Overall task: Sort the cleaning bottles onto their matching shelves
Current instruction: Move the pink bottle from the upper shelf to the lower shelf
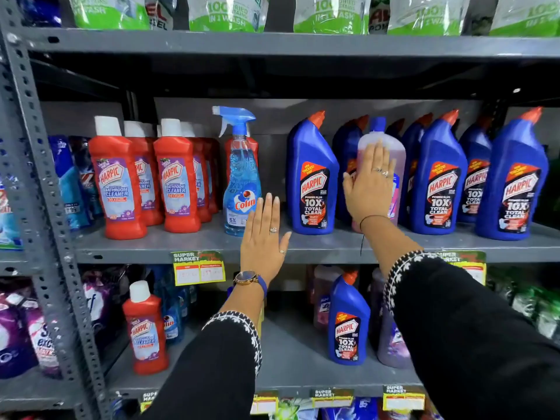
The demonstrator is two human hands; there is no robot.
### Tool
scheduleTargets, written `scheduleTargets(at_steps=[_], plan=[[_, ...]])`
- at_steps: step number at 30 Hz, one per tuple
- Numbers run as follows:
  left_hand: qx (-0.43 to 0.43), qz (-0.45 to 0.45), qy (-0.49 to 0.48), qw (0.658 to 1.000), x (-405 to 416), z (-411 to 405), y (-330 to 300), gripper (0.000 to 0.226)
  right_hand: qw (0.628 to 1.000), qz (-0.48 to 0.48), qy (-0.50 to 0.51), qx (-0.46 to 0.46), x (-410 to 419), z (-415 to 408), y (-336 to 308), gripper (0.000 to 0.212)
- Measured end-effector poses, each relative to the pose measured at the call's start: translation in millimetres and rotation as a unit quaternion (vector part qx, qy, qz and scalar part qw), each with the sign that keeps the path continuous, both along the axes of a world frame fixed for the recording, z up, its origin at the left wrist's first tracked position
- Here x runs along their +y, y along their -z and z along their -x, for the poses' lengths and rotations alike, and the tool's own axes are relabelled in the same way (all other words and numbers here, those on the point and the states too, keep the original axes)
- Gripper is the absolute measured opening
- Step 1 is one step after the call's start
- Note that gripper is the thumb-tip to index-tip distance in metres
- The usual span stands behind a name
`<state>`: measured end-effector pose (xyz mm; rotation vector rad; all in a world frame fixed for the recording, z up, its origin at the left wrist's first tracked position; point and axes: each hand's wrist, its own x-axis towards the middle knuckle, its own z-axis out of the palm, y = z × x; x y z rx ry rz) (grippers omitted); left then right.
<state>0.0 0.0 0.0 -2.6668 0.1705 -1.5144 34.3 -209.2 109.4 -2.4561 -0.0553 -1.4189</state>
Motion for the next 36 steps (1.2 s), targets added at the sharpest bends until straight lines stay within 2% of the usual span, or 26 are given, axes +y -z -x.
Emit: scheduleTargets(at_steps=[3,6,9,11,13,18,22,28,36], plan=[[0.015,0.031,0.025,0.999,5,-8,10,0.070,0.997,-0.052,0.063,0.011,-7,-15,-19,0.081],[0.026,0.019,0.025,0.999,6,-16,19,0.070,0.987,-0.141,0.077,0.023,-13,-31,-37,0.090],[0.004,-0.003,0.029,1.000,7,-22,21,0.069,0.967,-0.247,0.048,0.046,-20,-43,-54,0.097],[-0.005,-0.003,0.040,0.999,7,-23,22,0.067,0.956,-0.283,0.016,0.071,-25,-48,-58,0.106],[-0.016,0.000,0.052,0.998,7,-24,23,0.066,0.954,-0.288,0.000,0.081,-24,-52,-53,0.109],[-0.006,-0.001,0.053,0.999,8,-25,24,0.068,0.957,-0.286,0.013,0.037,-22,-48,-47,0.093],[0.005,0.006,0.064,0.998,6,-24,23,0.064,0.960,-0.279,0.025,0.004,-20,-34,-45,0.089],[0.018,0.018,0.070,0.997,6,-20,21,0.064,0.959,-0.280,0.023,-0.029,-3,4,-45,0.086],[0.036,0.025,0.067,0.997,6,-14,18,0.066,0.953,-0.293,-0.028,-0.075,26,63,-33,0.084]])
